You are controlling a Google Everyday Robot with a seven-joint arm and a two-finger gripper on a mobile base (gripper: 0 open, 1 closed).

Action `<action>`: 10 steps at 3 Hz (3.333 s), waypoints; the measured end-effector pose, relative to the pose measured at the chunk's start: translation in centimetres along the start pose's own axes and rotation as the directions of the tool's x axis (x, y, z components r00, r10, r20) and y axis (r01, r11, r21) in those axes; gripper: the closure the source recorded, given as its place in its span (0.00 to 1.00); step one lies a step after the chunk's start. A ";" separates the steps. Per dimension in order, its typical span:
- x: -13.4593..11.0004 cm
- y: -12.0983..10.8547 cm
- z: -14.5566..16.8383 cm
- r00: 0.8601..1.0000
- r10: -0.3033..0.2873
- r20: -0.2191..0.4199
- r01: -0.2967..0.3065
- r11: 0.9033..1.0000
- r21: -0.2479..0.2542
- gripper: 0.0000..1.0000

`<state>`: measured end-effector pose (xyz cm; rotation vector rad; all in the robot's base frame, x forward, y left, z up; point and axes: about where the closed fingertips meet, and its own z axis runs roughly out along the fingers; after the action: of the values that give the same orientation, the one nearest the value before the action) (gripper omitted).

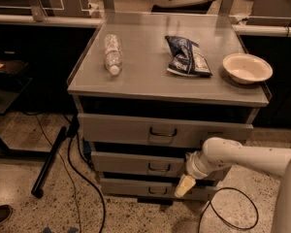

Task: Open middle drawer

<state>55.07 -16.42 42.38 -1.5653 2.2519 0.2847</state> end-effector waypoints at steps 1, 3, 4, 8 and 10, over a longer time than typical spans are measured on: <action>0.0 0.2 1.3 1.000 -0.010 -0.021 0.009 1.000 -0.021 0.00; -0.3 0.1 2.3 0.999 -0.030 -0.044 0.028 0.999 -0.035 0.00; 0.5 0.9 1.8 0.993 -0.030 -0.112 0.027 0.999 -0.030 0.00; 8.1 10.6 -1.3 0.970 0.055 -0.236 -0.083 0.990 -0.113 0.00; 9.6 12.9 -3.0 0.967 0.086 -0.242 -0.117 0.986 -0.116 0.00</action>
Offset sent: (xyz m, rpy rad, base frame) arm 0.0033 0.0104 -0.0241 -0.0374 0.0455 0.0343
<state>39.49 -21.11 40.38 -1.6260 2.5479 0.2916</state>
